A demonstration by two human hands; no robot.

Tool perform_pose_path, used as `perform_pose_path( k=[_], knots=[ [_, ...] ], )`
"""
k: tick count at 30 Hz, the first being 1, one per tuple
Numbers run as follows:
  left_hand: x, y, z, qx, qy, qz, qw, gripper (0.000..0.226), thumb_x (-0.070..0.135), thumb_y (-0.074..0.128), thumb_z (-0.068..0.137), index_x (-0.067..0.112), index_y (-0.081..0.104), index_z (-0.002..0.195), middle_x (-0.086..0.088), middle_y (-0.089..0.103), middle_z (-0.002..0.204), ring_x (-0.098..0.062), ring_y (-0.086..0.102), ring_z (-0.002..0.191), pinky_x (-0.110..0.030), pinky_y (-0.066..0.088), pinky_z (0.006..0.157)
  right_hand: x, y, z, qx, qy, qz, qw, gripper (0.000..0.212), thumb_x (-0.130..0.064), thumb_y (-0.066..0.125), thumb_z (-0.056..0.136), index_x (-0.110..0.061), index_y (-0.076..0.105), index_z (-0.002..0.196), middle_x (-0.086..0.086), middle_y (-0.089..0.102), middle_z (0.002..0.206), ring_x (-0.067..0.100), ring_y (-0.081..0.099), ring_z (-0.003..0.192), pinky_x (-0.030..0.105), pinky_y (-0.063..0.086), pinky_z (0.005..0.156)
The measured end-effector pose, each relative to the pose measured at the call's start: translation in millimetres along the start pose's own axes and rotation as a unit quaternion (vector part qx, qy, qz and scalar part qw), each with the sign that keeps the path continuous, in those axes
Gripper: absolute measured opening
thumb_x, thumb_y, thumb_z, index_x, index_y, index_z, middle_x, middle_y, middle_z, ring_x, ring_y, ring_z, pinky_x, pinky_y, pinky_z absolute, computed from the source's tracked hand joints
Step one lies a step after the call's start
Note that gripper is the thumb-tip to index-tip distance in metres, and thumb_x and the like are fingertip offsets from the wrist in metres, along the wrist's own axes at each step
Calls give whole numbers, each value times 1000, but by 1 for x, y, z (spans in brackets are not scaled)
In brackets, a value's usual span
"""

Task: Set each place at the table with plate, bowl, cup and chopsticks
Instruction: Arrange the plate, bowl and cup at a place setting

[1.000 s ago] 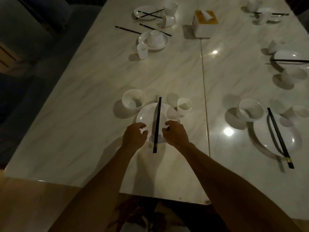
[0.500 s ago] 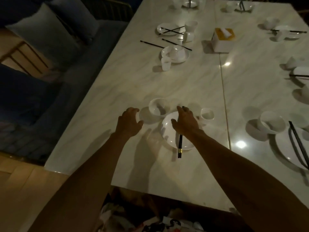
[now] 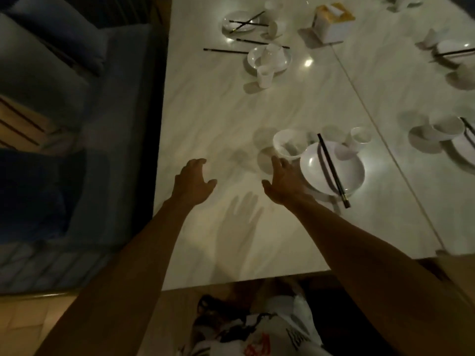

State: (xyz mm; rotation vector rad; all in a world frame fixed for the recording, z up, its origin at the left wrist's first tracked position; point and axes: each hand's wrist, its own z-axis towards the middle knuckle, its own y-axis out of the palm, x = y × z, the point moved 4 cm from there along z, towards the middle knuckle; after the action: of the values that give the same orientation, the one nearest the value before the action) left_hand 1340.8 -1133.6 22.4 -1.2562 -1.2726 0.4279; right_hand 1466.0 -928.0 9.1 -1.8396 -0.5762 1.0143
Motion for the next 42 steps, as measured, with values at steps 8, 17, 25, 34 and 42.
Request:
perform_pose_path(
  k=[8, 17, 25, 34, 42],
  knots=[
    [-34, -18, 40, -12, -13, 7, 1000, 66, 35, 66, 87, 16, 37, 144, -8, 35, 150, -29, 40, 133, -47, 35, 109, -28, 39, 17, -35, 7, 30, 999, 83, -38, 57, 94, -15, 5, 154, 14, 9, 161, 31, 7, 149, 48, 29, 113],
    [-54, -28, 89, -48, -12, 7, 999, 69, 36, 67, 86, 15, 36, 144, -10, 36, 149, -29, 39, 134, -45, 34, 110, -57, 43, 53, -29, 41, 27, 998, 83, -40, 54, 95, -14, 2, 154, 17, 8, 161, 33, 6, 149, 48, 27, 115],
    [-40, -33, 160, -116, 114, 26, 986, 70, 38, 66, 87, 16, 34, 145, -8, 34, 150, -28, 37, 136, -43, 31, 112, -76, 24, 72, 45, 160, 48, 985, 84, -38, 59, 93, -16, 6, 155, 13, 8, 162, 32, 12, 148, 51, 28, 115],
    [18, -69, 212, -147, 275, 47, 949, 71, 40, 67, 86, 14, 34, 145, -10, 35, 151, -29, 37, 136, -44, 33, 110, -115, -14, 64, 122, 257, 27, 958, 84, -39, 58, 93, -17, 6, 154, 13, 13, 160, 33, 18, 146, 47, 32, 113],
    [42, -94, 216, -126, 328, 53, 935, 72, 41, 68, 85, 14, 37, 143, -10, 38, 147, -29, 40, 134, -45, 34, 108, -134, -33, 57, 151, 275, 34, 949, 84, -39, 59, 92, -17, 8, 154, 13, 20, 158, 34, 23, 144, 50, 39, 108]
  ],
)
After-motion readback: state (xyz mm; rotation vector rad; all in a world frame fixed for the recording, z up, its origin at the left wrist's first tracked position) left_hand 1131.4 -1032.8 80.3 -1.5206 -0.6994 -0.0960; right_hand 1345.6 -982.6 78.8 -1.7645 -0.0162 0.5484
